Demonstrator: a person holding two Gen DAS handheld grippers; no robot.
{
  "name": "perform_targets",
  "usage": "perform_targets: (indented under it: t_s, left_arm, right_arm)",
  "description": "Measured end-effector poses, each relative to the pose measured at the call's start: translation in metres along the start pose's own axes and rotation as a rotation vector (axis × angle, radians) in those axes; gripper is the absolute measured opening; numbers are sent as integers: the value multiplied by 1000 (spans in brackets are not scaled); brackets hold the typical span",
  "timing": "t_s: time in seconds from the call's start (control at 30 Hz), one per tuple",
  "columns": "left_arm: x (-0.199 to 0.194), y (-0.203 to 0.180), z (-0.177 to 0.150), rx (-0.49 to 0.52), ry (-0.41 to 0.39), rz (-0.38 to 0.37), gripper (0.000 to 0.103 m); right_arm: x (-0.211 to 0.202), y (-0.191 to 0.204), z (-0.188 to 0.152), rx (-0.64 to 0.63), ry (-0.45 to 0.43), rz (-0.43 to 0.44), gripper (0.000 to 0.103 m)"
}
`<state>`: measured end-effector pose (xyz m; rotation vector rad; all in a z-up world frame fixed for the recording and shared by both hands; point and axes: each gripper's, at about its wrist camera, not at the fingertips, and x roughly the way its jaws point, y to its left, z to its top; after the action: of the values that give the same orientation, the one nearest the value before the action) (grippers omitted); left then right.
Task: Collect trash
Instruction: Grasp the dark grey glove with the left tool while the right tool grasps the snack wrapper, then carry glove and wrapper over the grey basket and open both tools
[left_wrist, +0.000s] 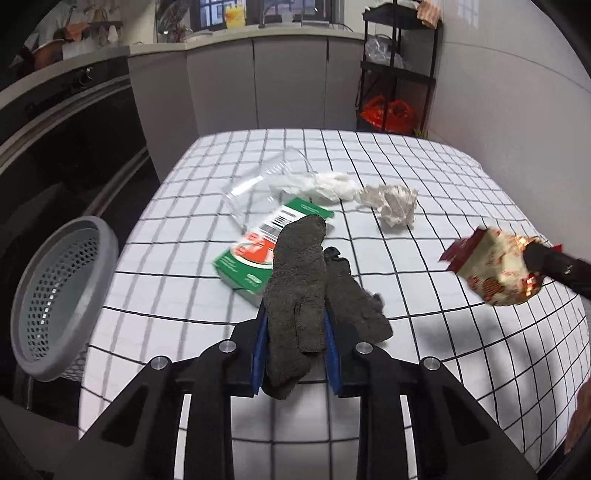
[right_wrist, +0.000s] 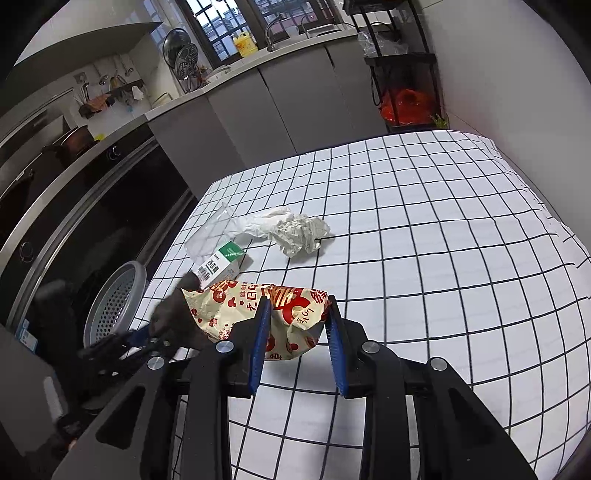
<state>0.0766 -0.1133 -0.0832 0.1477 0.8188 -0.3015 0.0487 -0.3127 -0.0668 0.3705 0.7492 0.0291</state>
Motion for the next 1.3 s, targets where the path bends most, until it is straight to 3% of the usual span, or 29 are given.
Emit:
perform_targets:
  t_s: [0.27,0.57,0.83,1.0,1.3]
  left_arm:
    - [-54,60,14,-46,-86,78,26]
    - [-88,142,28,-96,-152,185,26]
    - [-91,230,27,-183,-173,306,26]
    - [-76,277,23,-248,-136,366,26]
    - [-52,317,10,-314,-65,375,26]
  right_arm:
    - [28,33,-10,-37,57,31,29]
    - [40,118,0,-147,30,101,29]
    - [86,202,14,-202,49,209,29]
    - [120,252,19,-261,70,255,29]
    - [173,322,13,-376,129,266,30]
